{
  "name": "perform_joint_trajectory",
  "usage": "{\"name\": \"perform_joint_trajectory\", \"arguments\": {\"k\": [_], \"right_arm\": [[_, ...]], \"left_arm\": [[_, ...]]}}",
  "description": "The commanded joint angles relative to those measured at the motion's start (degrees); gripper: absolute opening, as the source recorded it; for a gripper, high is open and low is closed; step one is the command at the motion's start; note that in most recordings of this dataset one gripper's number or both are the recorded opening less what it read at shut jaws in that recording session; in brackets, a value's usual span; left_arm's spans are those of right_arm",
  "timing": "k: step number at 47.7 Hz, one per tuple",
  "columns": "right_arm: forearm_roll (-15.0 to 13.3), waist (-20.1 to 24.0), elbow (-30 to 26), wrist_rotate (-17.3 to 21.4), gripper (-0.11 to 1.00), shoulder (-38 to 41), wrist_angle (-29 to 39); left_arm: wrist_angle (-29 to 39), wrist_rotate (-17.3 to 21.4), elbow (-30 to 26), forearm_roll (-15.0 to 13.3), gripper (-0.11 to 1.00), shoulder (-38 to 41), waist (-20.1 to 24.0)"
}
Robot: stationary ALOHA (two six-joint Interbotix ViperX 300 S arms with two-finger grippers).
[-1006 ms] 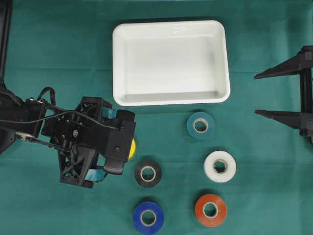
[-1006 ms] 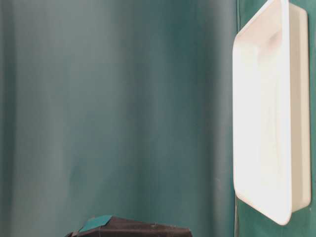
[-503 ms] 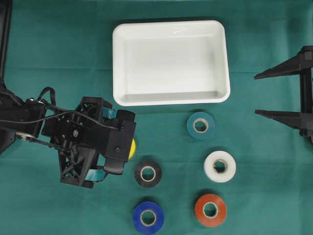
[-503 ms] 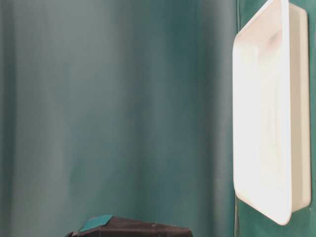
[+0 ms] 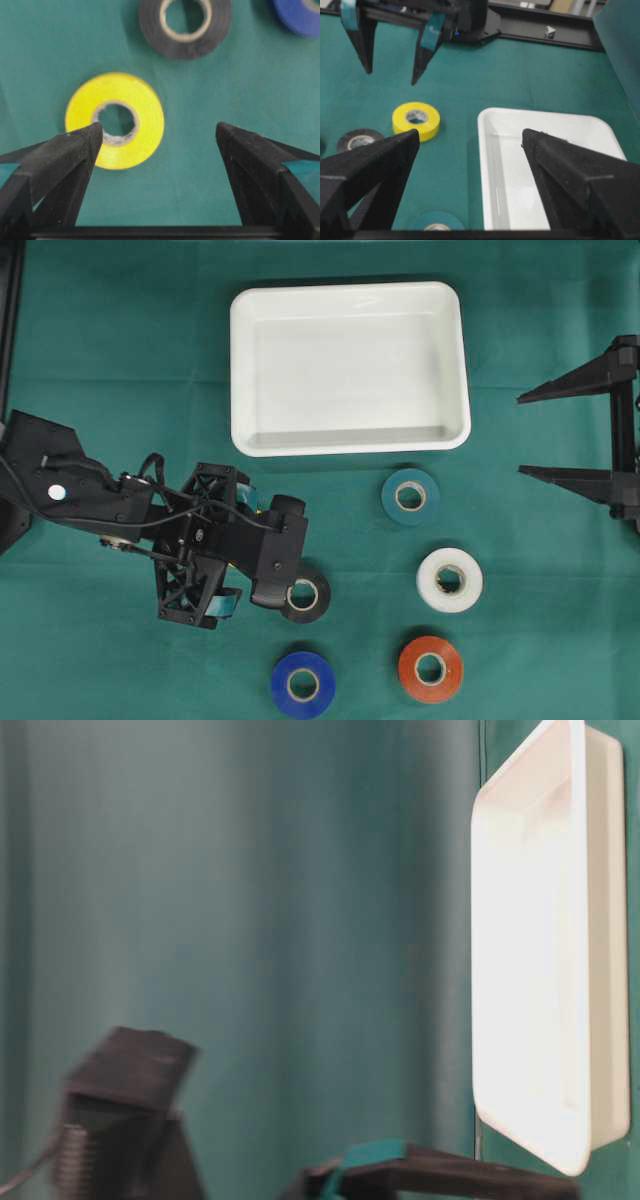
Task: Pick up the tape from a random location and place it into the white case.
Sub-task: 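Lower the left gripper and close it on the yellow tape rim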
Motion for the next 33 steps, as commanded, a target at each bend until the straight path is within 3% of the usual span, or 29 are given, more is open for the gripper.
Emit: {"name": "perform_joint_trajectory", "arguments": {"k": [1, 11, 33], "right_arm": [[-0.1, 0.0, -1.3, 0.0, 0.92, 0.4, -0.2], [-0.2, -0.1, -1.3, -0.1, 0.92, 0.7, -0.2], [-0.2, -0.1, -1.1, -0.1, 0.92, 1.7, -0.2]], "left_arm": [[-2.1, -0.1, 0.5, 0.1, 0.99, 0.3, -0.2], [-8.3, 0.0, 3.4, 0.1, 0.99, 1.1, -0.2], [-12.2, 0.0, 5.9, 0.1, 0.99, 5.9, 0.8]]}}
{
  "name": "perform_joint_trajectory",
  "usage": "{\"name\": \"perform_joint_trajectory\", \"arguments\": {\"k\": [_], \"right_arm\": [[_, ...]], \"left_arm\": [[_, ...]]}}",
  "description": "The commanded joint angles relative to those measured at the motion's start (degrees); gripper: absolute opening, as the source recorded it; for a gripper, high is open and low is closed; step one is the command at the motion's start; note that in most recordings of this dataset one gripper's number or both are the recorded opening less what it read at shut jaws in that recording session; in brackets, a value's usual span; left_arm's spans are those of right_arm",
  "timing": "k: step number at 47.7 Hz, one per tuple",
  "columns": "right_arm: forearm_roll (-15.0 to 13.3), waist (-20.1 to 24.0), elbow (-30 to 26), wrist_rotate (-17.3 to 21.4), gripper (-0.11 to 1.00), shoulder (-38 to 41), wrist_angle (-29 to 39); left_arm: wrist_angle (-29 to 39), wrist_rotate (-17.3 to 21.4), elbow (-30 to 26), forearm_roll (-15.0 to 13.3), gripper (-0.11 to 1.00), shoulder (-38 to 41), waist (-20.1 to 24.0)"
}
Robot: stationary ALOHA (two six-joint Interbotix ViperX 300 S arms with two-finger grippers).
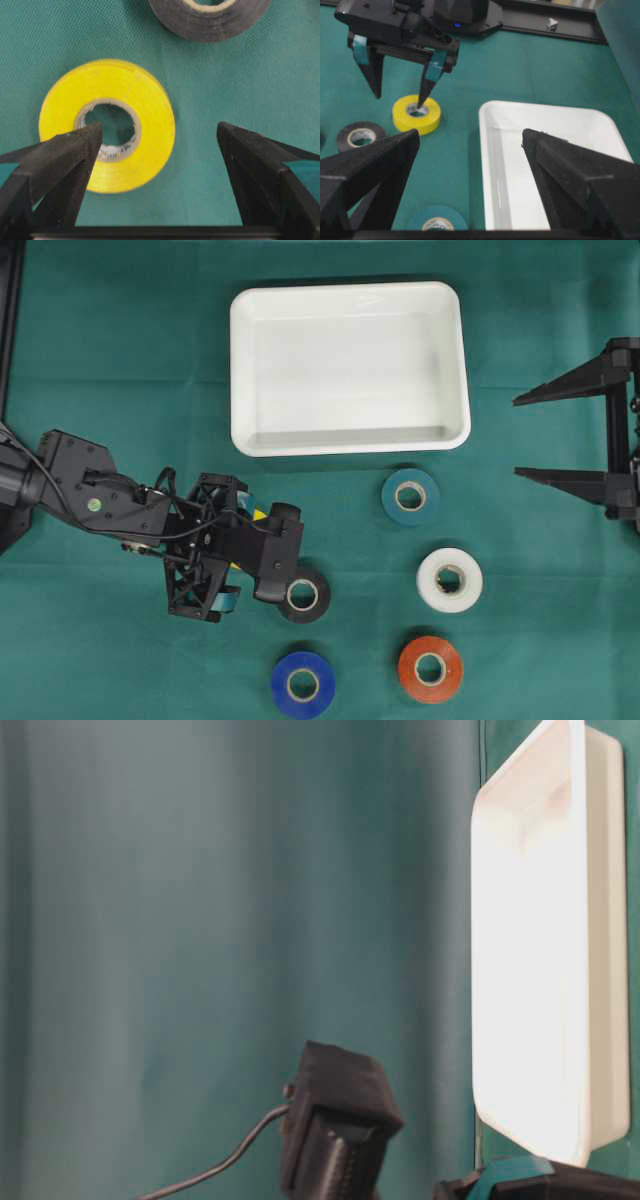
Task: Pick up the tape from a random location and place it into the white case.
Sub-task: 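Lower the left gripper and close it on the yellow tape rim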
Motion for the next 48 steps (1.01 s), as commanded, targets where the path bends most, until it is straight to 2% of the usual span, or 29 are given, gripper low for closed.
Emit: {"name": "perform_joint_trajectory", "arguments": {"k": [1, 10, 25, 29, 39, 48], "right_arm": [[-0.1, -0.1, -1.1, -0.1, 0.92, 0.5, -0.3], [-0.2, -0.1, -1.1, -0.1, 0.92, 0.9, -0.4], [-0.2, 0.0, -1.1, -0.1, 0.92, 0.9, -0.4], [-0.2, -0.1, -1.1, -0.1, 0.92, 1.0, -0.5], [-0.1, -0.1, -1.1, -0.1, 0.92, 1.4, -0.5], [-0.1, 0.0, -1.1, -0.1, 0.92, 1.7, -0.5]], "left_arm": [[-1.7, 0.0, -0.3, 0.1, 0.99, 0.2, 0.2], [-4.9, -0.1, 0.6, 0.1, 0.99, 2.6, 0.4], [-4.5, 0.0, 0.6, 0.1, 0.95, 3.0, 0.5], [-4.0, 0.0, 0.6, 0.0, 0.81, 3.0, 0.6], [-3.7, 0.1, 0.7, 0.1, 0.24, 2.6, 0.6], [-3.8, 0.3, 0.4, 0.1, 0.22, 2.6, 0.6]]}}
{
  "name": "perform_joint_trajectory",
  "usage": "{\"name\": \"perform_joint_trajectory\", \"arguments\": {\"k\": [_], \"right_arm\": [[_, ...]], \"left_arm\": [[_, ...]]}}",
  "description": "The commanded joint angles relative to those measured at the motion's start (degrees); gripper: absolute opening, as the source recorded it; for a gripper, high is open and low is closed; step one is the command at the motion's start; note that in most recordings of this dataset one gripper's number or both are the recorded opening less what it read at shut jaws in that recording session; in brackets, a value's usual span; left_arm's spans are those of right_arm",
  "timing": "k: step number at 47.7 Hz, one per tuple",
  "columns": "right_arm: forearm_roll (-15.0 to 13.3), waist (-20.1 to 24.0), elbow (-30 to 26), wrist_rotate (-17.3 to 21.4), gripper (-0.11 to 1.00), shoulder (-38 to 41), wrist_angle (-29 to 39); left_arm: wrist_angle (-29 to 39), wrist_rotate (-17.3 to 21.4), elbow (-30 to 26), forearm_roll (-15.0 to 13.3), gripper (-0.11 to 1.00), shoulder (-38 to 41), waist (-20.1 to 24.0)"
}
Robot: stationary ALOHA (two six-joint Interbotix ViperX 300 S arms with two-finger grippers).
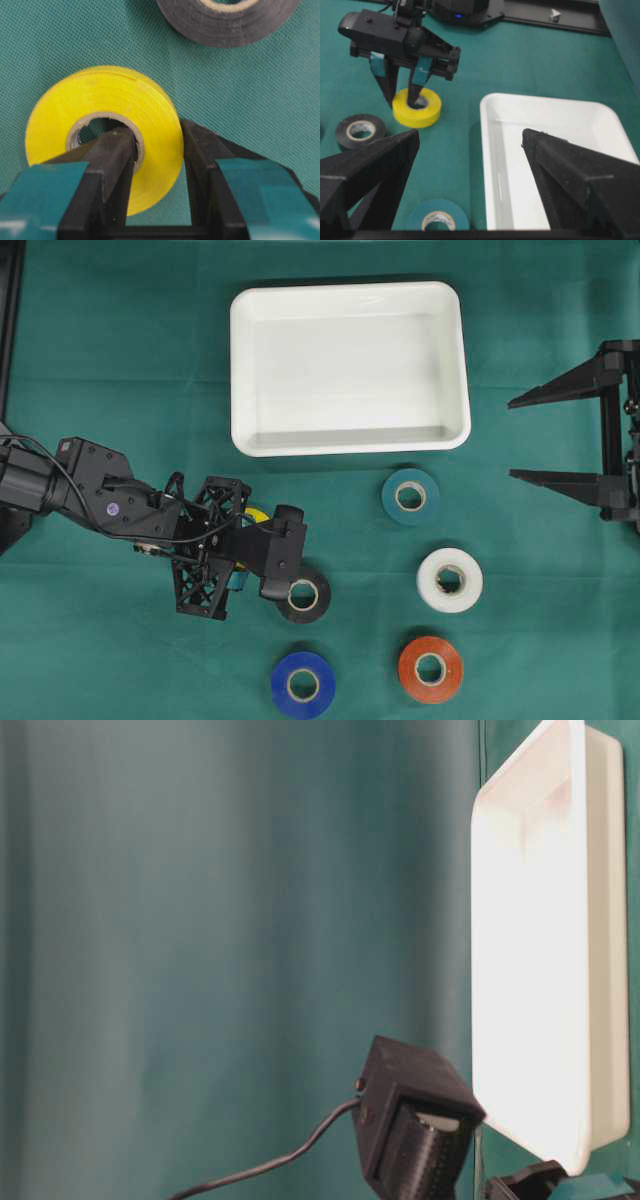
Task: Pick up the tape from a random location and place it into the white case.
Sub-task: 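Lower the left gripper and close it on the yellow tape rim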
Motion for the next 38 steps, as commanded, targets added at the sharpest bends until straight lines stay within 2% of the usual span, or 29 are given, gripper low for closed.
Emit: {"name": "perform_joint_trajectory", "arguments": {"k": [1, 18, 38], "right_arm": [[-0.1, 0.0, -1.1, -0.1, 0.92, 0.4, -0.4], [0.0, 0.0, -1.1, -0.1, 0.92, 0.4, -0.3], [-0.1, 0.0, -1.3, -0.1, 0.92, 0.4, -0.2]], "left_arm": [[0.0, 0.1, -0.7, 0.0, 0.22, -1.3, 0.2], [1.3, 0.0, -1.2, 0.0, 0.22, -3.9, -0.1], [14.2, 0.1, -6.9, 0.2, 0.22, -14.2, -0.5]]}}
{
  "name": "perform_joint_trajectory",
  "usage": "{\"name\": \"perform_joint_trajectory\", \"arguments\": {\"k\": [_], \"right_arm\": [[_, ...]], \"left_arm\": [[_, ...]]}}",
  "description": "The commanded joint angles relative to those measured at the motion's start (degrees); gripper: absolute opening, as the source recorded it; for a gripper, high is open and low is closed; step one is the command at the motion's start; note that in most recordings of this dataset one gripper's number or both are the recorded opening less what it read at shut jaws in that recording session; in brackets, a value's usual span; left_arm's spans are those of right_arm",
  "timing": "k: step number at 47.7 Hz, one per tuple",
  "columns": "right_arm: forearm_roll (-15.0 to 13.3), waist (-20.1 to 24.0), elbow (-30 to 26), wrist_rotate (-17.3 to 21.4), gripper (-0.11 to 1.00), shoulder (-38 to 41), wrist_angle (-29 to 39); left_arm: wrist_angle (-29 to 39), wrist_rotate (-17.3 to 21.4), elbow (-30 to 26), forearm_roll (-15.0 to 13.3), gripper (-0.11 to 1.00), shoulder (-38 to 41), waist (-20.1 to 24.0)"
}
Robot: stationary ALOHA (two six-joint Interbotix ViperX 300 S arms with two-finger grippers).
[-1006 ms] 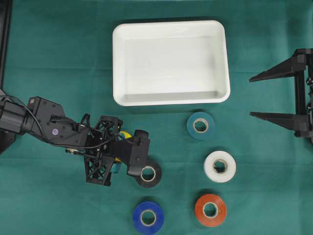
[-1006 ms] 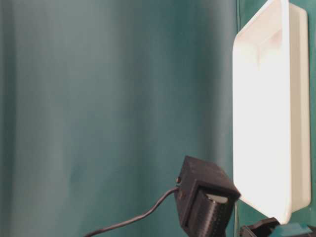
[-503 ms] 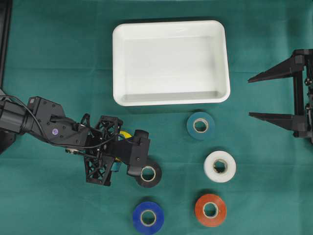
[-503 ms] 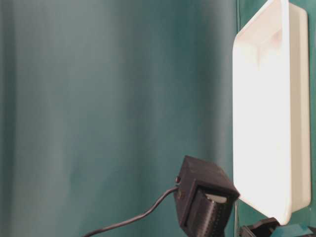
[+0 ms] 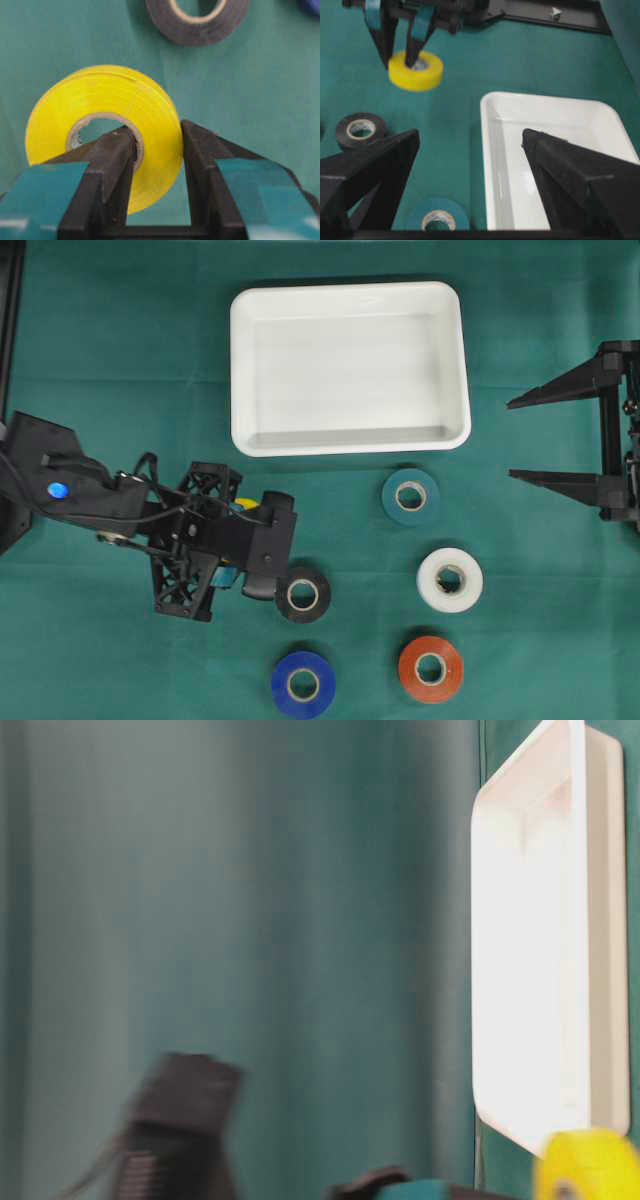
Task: Pick up the tape from a random location and place it into the white case.
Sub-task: 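Lower the left gripper and close it on the yellow tape rim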
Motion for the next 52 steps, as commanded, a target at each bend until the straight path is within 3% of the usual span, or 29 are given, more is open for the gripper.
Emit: {"name": "perform_joint_trajectory", "arguments": {"k": [1, 24, 52], "right_arm": [[-0.1, 0.0, -1.3, 0.0, 0.92, 0.3, -0.2], [-0.1, 0.0, -1.3, 0.0, 0.92, 0.4, -0.1], [-0.1, 0.0, -1.3, 0.0, 0.92, 0.7, 0.0]], "left_arm": [[2.3, 0.0, -2.9, 0.2, 0.22, -3.1, -0.1], [16.1, 0.0, -13.5, 0.4, 0.22, -10.1, -0.8], [17.1, -0.1, -13.6, 0.4, 0.22, -10.3, -0.8]]}}
